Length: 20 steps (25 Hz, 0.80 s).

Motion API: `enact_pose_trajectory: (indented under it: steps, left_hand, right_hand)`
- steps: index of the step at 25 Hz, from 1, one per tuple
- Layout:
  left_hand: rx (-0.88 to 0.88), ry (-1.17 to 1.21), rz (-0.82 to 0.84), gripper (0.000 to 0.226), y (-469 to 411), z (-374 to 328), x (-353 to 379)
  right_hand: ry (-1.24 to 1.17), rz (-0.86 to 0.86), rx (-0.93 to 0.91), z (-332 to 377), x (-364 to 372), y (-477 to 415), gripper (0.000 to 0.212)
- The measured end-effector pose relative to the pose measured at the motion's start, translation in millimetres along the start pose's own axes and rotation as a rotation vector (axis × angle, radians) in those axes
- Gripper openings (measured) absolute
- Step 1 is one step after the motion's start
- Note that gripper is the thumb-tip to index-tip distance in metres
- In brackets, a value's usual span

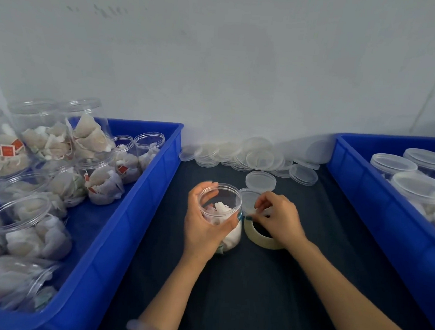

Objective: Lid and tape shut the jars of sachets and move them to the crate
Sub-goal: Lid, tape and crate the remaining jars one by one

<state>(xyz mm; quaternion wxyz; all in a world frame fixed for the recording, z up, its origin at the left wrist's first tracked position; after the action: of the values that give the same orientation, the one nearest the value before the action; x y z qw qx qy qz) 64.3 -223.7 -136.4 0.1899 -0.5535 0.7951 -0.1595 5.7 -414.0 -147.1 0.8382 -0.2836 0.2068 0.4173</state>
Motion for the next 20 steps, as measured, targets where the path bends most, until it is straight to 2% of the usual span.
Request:
enact_pose_trajectory:
  steps: [3, 6, 9, 12, 15, 17, 20]
  left_hand:
    - [-0.006, -0.012, 0.004, 0.080, -1, 2, 0]
    - [-0.004, -0.009, 0.011, 0.079, -2, 5, 0]
    - [-0.015, -0.003, 0.017, 0.078, -2, 6, 0]
    - [-0.022, -0.012, 0.017, 0.079, -1, 5, 0]
    - [-0.044, -0.024, 0.014, 0.079, -1, 4, 1]
    - [-0.066, -0.050, 0.019, 0.083, 0, 1, 2]
    - [-0.084, -0.092, 0.014, 0.091, 1, -4, 0]
  right_hand:
    - [-0.091, 0.006, 0.102, 2, -2, -5, 0.039]
    - [-0.176, 0.063, 0.173, -1, -3, -8, 0.029]
    - [-0.346, -0.071, 0.225, 3, -15, -7, 0.014]
    - [-0.666, -0.275, 0.244, 25, -35, -5, 0.014]
    - [-0.985, -0.191, 0.251, 61, -40, -10, 0.010]
    - [-0.899, -0.035, 0.191, 87, -31, -10, 0.009]
    - [-0.490, 0.053, 0.117, 103, -4, -4, 0.013]
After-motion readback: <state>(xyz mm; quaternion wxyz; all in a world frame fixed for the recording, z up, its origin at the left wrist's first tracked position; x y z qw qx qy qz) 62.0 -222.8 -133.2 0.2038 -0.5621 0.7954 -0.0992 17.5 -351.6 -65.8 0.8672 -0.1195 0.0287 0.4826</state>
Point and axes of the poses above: each hand's wrist, its own y-axis away from the middle knuckle, its own x-axis out of the palm, z = x × y, the point moved 6 cm from there along -y, towards the middle knuckle, and after that the axes turned 9 degrees about -y, right-handed, at the moved point
